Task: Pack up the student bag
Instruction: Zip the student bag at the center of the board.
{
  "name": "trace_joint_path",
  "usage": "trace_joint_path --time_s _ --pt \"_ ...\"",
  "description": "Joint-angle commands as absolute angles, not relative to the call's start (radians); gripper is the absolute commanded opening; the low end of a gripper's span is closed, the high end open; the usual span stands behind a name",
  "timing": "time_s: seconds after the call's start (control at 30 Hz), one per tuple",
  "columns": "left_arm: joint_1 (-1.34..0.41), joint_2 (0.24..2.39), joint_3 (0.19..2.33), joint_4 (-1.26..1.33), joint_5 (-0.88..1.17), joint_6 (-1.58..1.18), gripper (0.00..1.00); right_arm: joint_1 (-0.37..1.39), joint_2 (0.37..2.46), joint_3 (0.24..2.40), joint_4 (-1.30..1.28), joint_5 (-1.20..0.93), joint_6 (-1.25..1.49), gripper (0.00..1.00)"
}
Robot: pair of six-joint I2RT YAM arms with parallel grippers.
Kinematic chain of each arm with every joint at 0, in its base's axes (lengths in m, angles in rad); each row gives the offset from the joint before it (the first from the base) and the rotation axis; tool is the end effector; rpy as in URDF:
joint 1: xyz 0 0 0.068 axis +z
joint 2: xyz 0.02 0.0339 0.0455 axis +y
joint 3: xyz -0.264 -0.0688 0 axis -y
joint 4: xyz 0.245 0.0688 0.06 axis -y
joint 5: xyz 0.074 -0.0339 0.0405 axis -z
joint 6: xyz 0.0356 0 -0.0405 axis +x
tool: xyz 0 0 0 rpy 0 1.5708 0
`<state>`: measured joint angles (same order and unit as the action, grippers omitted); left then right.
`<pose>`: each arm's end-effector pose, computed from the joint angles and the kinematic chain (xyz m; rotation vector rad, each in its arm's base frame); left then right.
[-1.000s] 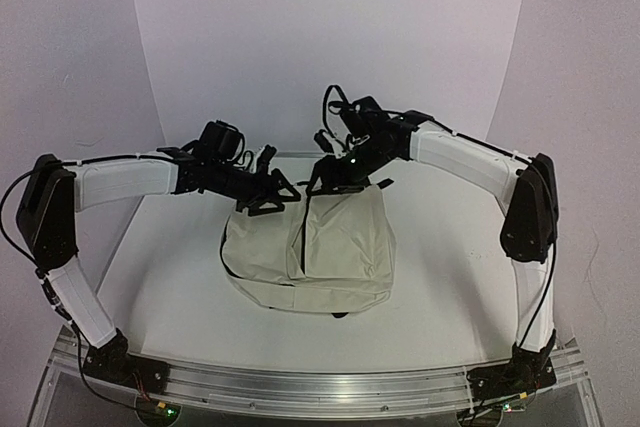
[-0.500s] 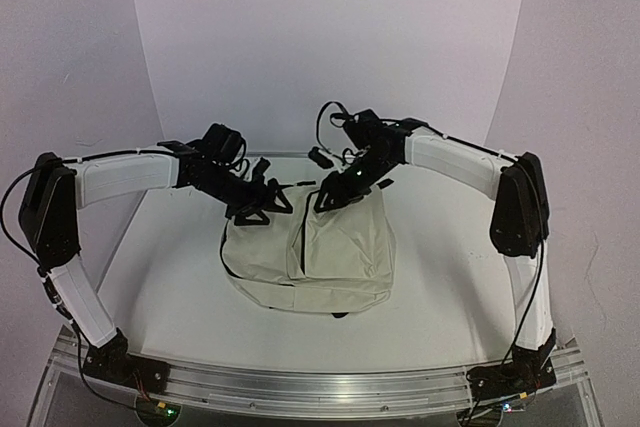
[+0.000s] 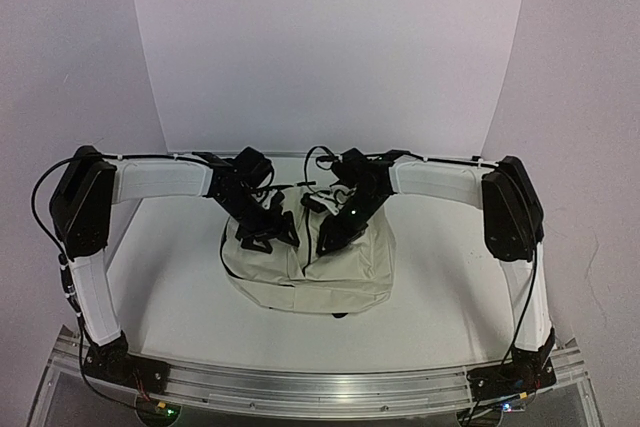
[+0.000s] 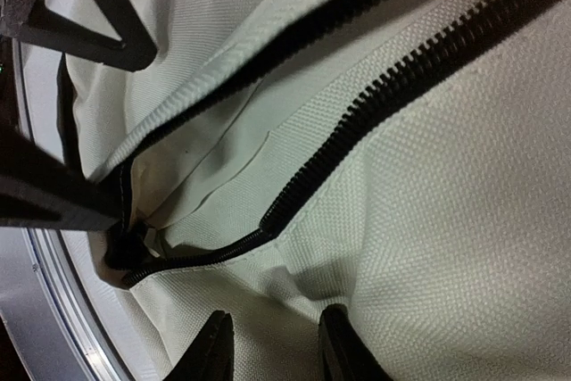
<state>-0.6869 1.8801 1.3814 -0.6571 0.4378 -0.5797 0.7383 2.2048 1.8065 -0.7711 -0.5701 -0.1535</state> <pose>0.2897 -0.2571 0.2033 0.2943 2.9218 -0.8915 0.3318 0.3279 0.1908 -1.3454 2.4313 0.9410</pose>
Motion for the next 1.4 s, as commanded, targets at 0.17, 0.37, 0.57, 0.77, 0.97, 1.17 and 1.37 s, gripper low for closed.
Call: trace_joint_path --time_s 0.17,0.37,0.57,0.77,0.97,1.17,1.37 --pt "-0.686 1.910 1.516 -0.652 0.361 -0.595 0.61 0.646 2.122 1.927 -0.796 -0.676 -0.096 0.44" --pt "-0.672 1.876 1.568 -0.663 0.344 -0.586 0.45 0.549 2.169 2.092 -0.799 -0.675 -0.080 0.60" --pt "-0.655 1.982 1.810 -0.778 0.330 -0.488 0.59 0.498 2.232 2.126 -0.797 -0.588 -0.114 0.63" --pt "-0.647 2.162 2.103 -0.899 0.334 -0.416 0.61 0.498 2.246 2.057 -0.794 -0.586 -0.138 0.63" --pt "-0.646 2.266 2.243 -0.882 0.357 -0.388 0.57 0.498 2.233 1.992 -0.786 -0.605 -0.127 0.61" --pt "-0.647 2.311 2.246 -0.782 0.373 -0.328 0.51 0.497 2.224 1.957 -0.777 -0.629 -0.106 0.61" --pt "-0.652 2.366 2.325 -0.774 0.370 -0.267 0.48 0.497 2.223 1.956 -0.773 -0.633 -0.100 0.61"
